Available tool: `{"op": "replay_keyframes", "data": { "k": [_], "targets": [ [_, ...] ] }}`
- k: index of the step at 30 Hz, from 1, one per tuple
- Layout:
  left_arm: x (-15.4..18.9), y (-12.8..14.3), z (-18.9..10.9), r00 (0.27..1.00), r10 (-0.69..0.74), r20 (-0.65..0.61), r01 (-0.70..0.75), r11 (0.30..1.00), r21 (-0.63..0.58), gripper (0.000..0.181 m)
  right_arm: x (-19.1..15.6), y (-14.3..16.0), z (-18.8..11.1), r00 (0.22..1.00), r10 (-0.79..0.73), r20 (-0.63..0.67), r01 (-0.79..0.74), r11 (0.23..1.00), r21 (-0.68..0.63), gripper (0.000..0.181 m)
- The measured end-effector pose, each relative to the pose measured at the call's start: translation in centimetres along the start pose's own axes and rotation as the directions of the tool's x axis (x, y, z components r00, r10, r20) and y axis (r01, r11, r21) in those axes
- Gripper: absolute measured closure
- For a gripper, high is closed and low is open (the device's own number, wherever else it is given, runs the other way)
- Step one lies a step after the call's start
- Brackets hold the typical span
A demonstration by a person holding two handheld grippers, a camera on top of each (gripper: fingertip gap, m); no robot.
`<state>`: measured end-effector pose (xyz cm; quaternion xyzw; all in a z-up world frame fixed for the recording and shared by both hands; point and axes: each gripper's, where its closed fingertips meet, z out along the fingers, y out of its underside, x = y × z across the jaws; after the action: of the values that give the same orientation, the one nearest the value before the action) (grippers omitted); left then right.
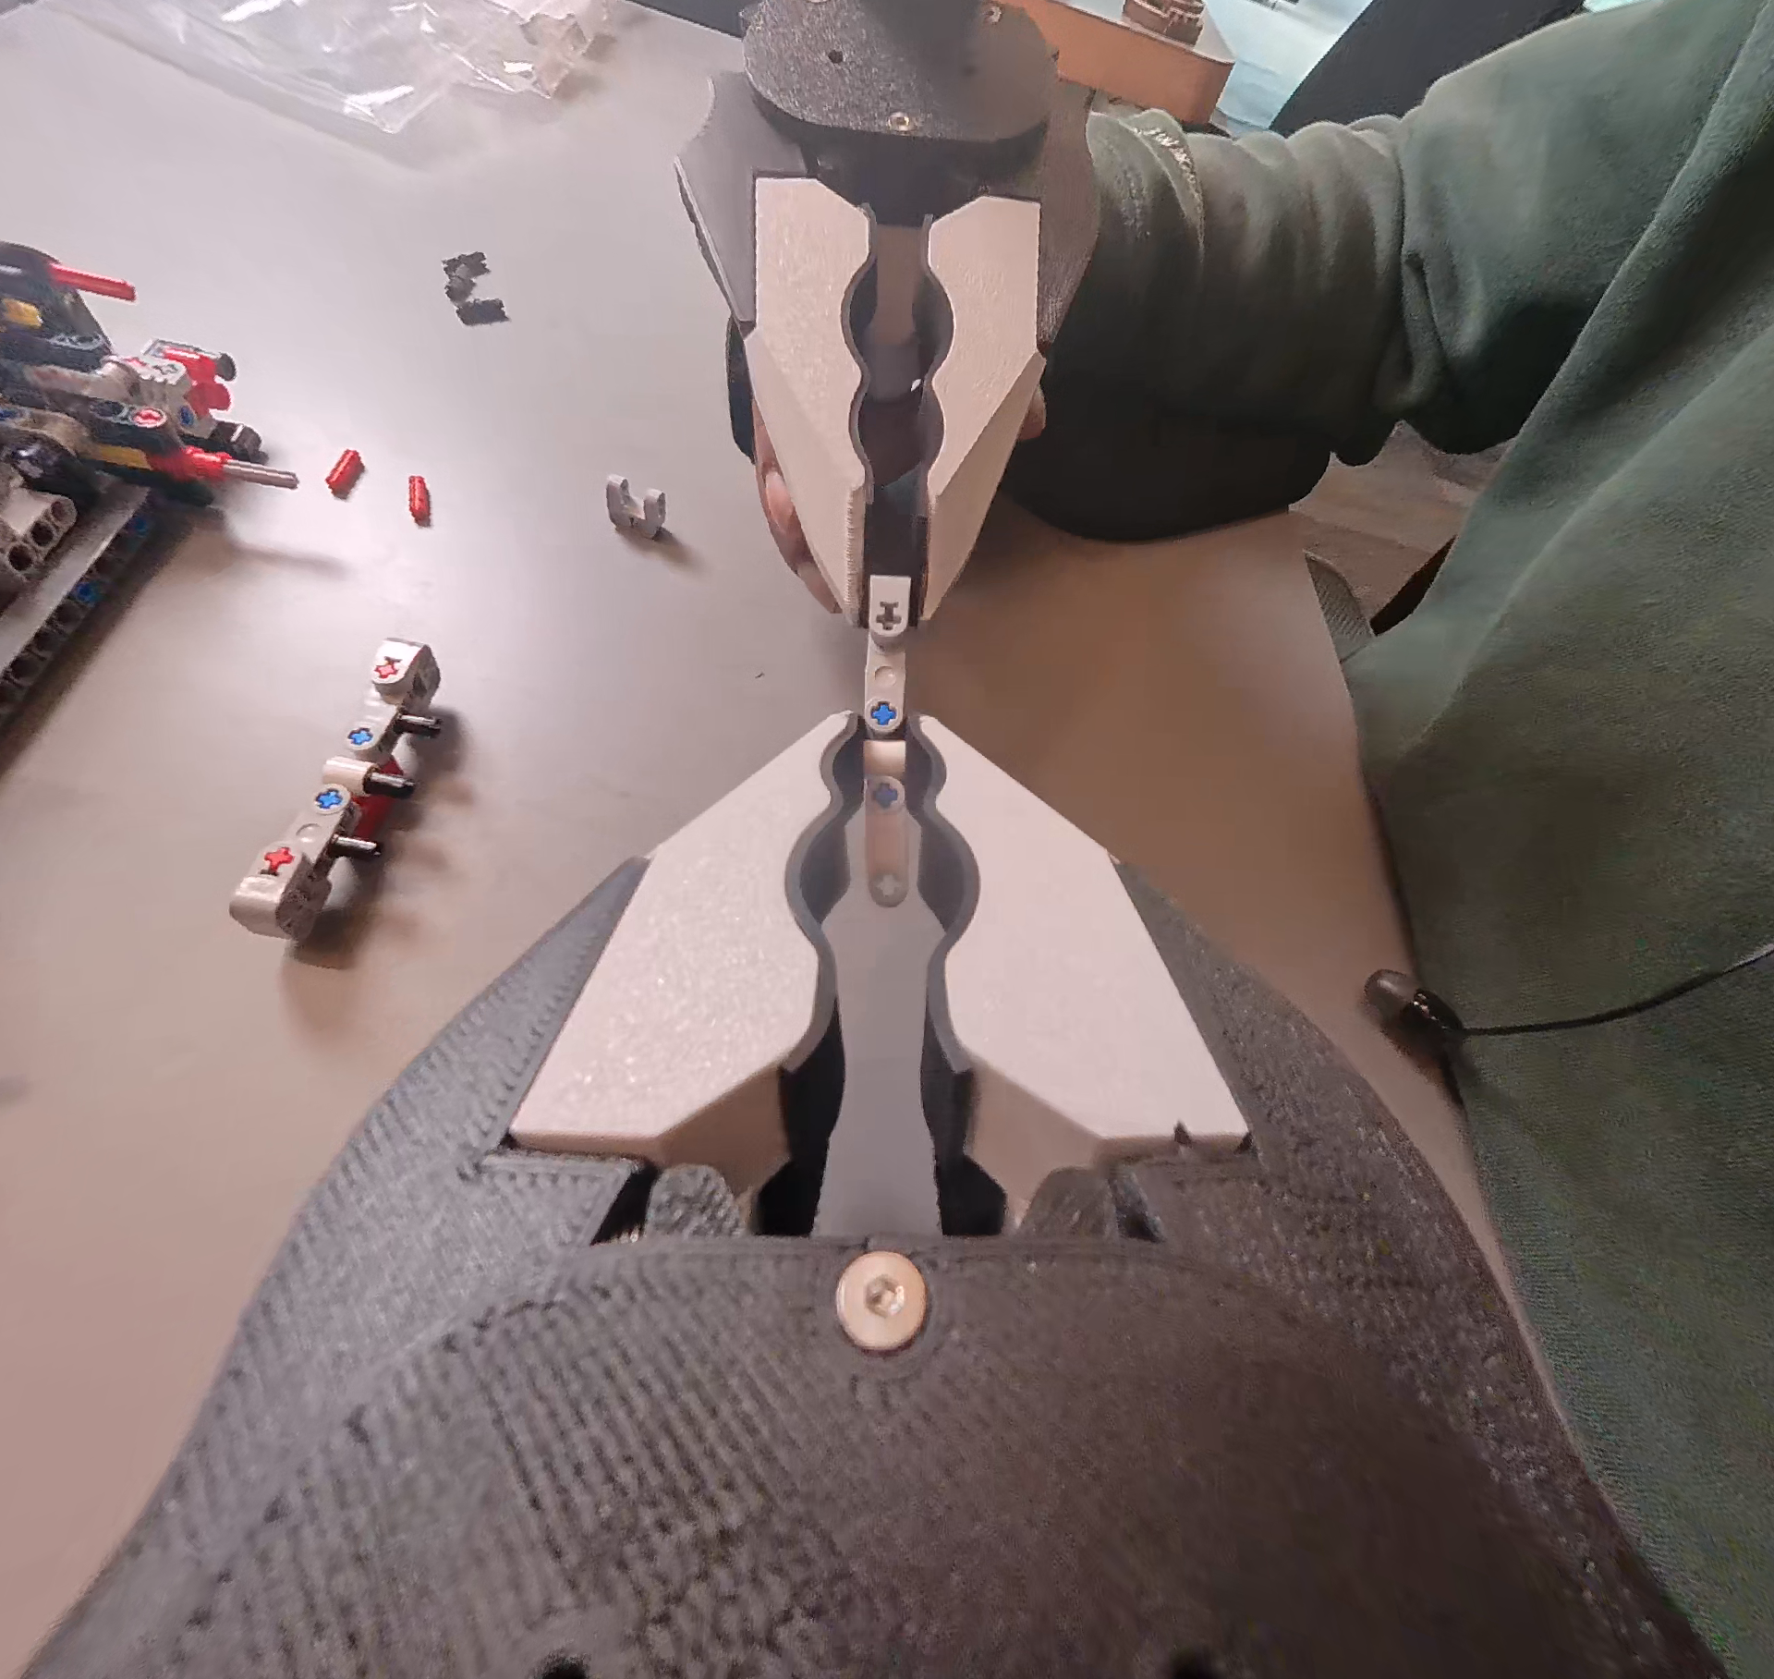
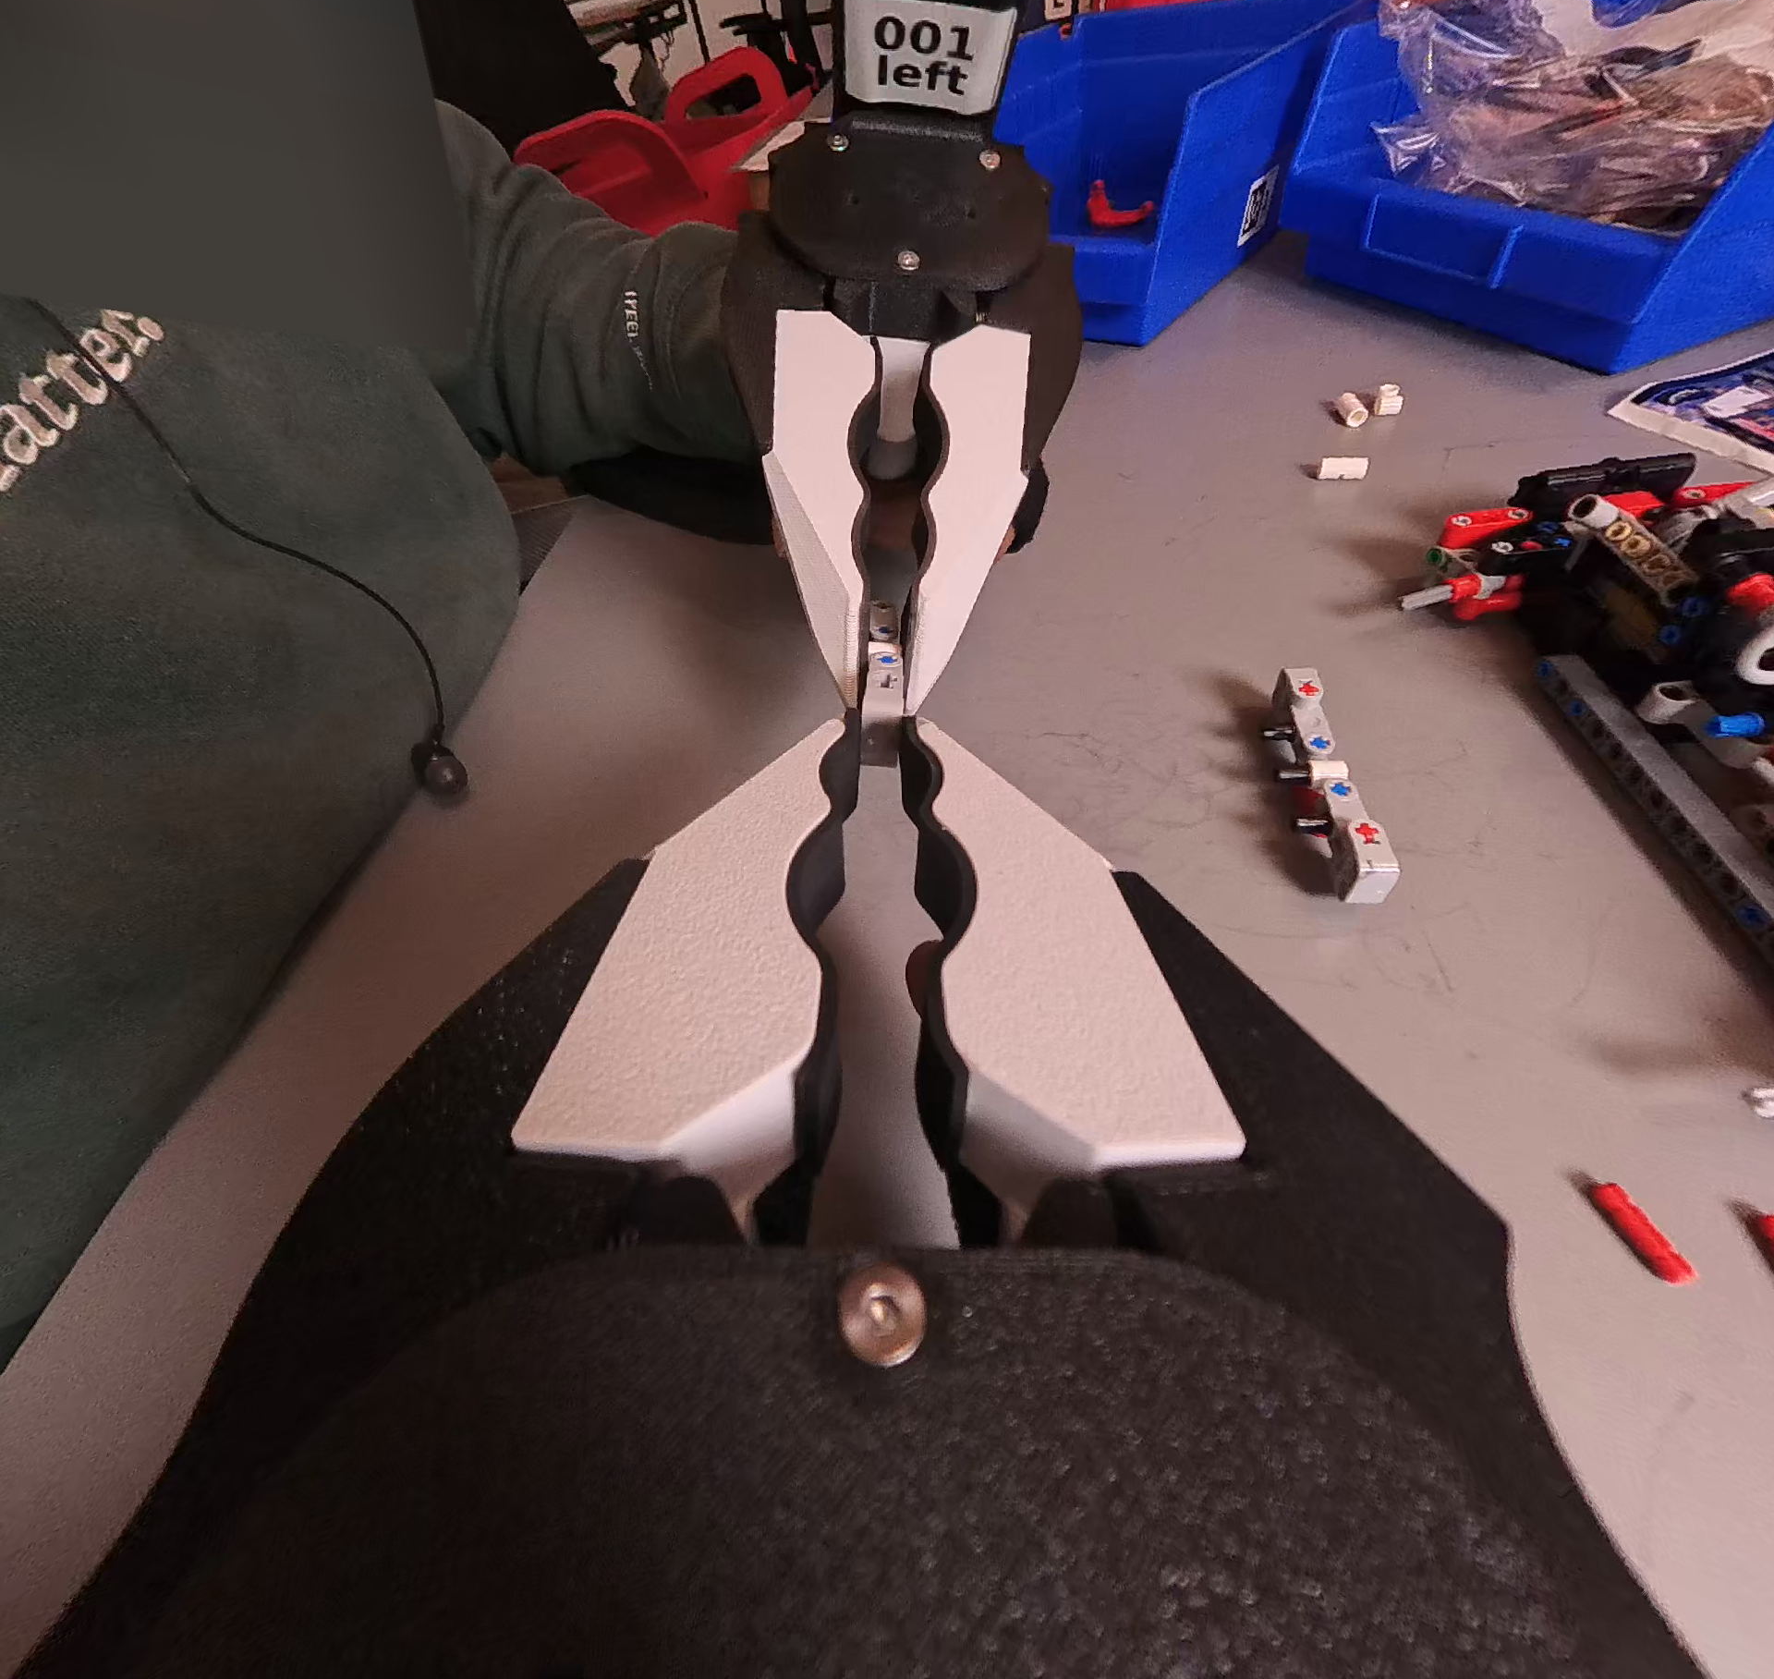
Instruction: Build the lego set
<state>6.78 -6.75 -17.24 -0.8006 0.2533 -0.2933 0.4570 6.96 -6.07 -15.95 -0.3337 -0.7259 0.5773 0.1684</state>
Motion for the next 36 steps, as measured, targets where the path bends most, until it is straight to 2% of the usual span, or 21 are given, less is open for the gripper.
{"op": "replay_keyframes", "data": {
  "k": [9,19,36],
  "targets": [
    [0.0,-0.1,-0.1,0.997,-0.068,-0.037,0.068,0.998,0.013,0.175,0.0,-0.1,0.3,0.998,0.054,0.016,-0.054,0.999,0.007,0.175],
    [0.5,-0.6,-0.4,0.964,-0.219,-0.151,0.229,0.972,0.050,0.176,-0.1,-0.8,0.2,0.971,0.223,0.092,-0.227,0.973,0.042,0.175],
    [0.6,-0.7,-0.6,0.971,-0.191,-0.147,0.202,0.977,0.066,0.175,0.0,-1.0,0.2,0.957,0.269,0.110,-0.277,0.959,0.058,0.175]
  ]
}}
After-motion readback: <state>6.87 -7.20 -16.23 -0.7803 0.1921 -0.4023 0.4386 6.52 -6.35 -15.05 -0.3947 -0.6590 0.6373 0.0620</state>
